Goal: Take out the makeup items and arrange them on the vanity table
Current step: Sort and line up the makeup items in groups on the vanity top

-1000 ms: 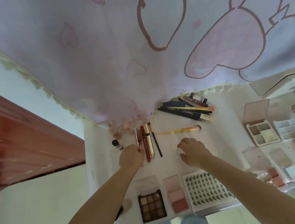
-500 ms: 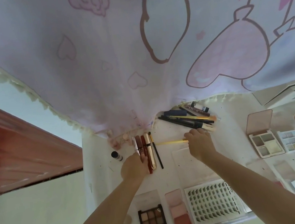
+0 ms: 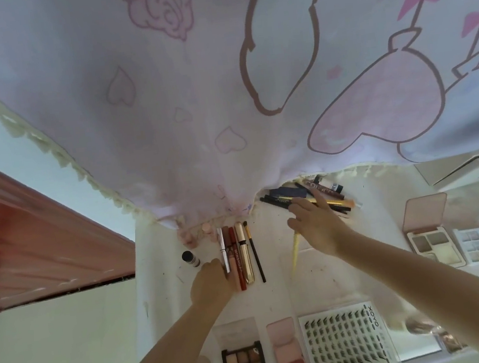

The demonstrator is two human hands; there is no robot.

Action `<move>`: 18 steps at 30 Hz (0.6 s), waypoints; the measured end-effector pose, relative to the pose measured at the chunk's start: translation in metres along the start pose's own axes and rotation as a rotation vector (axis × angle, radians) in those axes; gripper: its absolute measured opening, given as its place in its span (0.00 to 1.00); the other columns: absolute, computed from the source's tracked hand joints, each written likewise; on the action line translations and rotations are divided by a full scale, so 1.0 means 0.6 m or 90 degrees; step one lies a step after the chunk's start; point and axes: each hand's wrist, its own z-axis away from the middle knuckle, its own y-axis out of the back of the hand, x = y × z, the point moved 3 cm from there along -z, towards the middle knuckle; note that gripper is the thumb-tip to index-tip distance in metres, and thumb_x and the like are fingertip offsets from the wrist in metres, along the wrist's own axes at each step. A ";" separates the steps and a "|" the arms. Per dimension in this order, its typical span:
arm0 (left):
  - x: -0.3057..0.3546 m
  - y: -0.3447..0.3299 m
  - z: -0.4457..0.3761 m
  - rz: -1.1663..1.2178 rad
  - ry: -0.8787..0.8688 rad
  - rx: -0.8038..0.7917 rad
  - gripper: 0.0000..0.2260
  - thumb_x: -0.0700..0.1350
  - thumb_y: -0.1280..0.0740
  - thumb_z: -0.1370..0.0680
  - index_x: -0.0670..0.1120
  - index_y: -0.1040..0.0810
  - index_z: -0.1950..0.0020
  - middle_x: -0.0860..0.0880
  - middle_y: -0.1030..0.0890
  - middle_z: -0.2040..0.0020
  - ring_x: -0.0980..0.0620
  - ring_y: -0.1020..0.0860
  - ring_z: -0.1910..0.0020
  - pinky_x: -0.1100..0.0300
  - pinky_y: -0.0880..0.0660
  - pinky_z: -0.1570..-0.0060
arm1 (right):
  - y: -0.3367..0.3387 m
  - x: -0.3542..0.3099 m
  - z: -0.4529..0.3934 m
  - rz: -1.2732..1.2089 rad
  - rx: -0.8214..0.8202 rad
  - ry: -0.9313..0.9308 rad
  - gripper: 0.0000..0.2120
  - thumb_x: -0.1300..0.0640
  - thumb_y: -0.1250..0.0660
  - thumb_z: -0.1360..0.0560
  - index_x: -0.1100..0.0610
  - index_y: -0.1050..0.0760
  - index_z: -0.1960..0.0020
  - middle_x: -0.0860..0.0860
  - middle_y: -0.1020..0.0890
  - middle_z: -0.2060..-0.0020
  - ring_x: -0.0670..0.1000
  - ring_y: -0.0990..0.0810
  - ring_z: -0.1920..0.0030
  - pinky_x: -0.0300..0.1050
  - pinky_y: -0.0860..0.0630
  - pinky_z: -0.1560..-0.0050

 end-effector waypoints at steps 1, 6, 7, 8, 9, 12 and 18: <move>0.000 -0.001 0.000 -0.005 -0.001 -0.009 0.08 0.48 0.44 0.21 0.44 0.33 0.56 0.49 0.29 0.60 0.51 0.28 0.60 0.60 0.29 0.60 | -0.006 -0.014 -0.015 -0.026 -0.059 0.036 0.13 0.63 0.28 0.35 0.58 0.21 0.51 0.59 0.23 0.43 0.56 0.30 0.34 0.65 0.47 0.31; 0.000 -0.004 -0.002 -0.024 -0.019 -0.025 0.10 0.45 0.43 0.22 0.40 0.29 0.47 0.43 0.26 0.48 0.45 0.26 0.48 0.58 0.31 0.54 | -0.051 -0.067 -0.068 -0.091 -0.149 0.083 0.12 0.60 0.39 0.25 0.59 0.26 0.43 0.60 0.41 0.29 0.59 0.52 0.26 0.59 0.63 0.29; 0.000 -0.005 -0.002 -0.034 -0.027 -0.024 0.10 0.45 0.44 0.22 0.40 0.29 0.47 0.42 0.26 0.48 0.45 0.26 0.48 0.58 0.31 0.54 | -0.057 -0.073 -0.075 -0.110 -0.140 0.080 0.12 0.60 0.39 0.25 0.59 0.26 0.42 0.60 0.41 0.28 0.59 0.51 0.26 0.58 0.61 0.28; 0.001 -0.006 -0.002 -0.042 -0.033 -0.021 0.11 0.45 0.44 0.22 0.40 0.29 0.46 0.42 0.26 0.48 0.45 0.26 0.48 0.58 0.31 0.55 | -0.063 -0.077 -0.079 -0.128 -0.133 0.071 0.13 0.60 0.39 0.25 0.59 0.26 0.41 0.59 0.41 0.28 0.59 0.51 0.26 0.57 0.58 0.28; 0.002 -0.007 -0.002 -0.047 -0.037 -0.018 0.11 0.45 0.44 0.22 0.40 0.29 0.46 0.42 0.26 0.48 0.45 0.26 0.49 0.59 0.31 0.55 | -0.066 -0.080 -0.080 -0.143 -0.122 0.056 0.15 0.61 0.39 0.26 0.58 0.28 0.39 0.59 0.40 0.29 0.58 0.50 0.27 0.56 0.56 0.27; 0.000 -0.009 -0.003 -0.054 -0.043 -0.004 0.11 0.46 0.44 0.22 0.40 0.28 0.47 0.43 0.26 0.48 0.46 0.26 0.49 0.58 0.30 0.54 | -0.075 -0.066 -0.069 -0.205 -0.088 -0.033 0.21 0.64 0.41 0.26 0.57 0.34 0.33 0.57 0.38 0.30 0.58 0.45 0.27 0.55 0.52 0.27; 0.013 0.001 0.006 -0.066 -0.073 0.111 0.13 0.47 0.47 0.20 0.41 0.28 0.45 0.44 0.26 0.47 0.46 0.26 0.48 0.57 0.29 0.52 | -0.065 0.043 0.002 -0.224 0.068 -0.231 0.10 0.71 0.37 0.33 0.67 0.23 0.53 0.63 0.21 0.54 0.63 0.23 0.49 0.56 0.29 0.47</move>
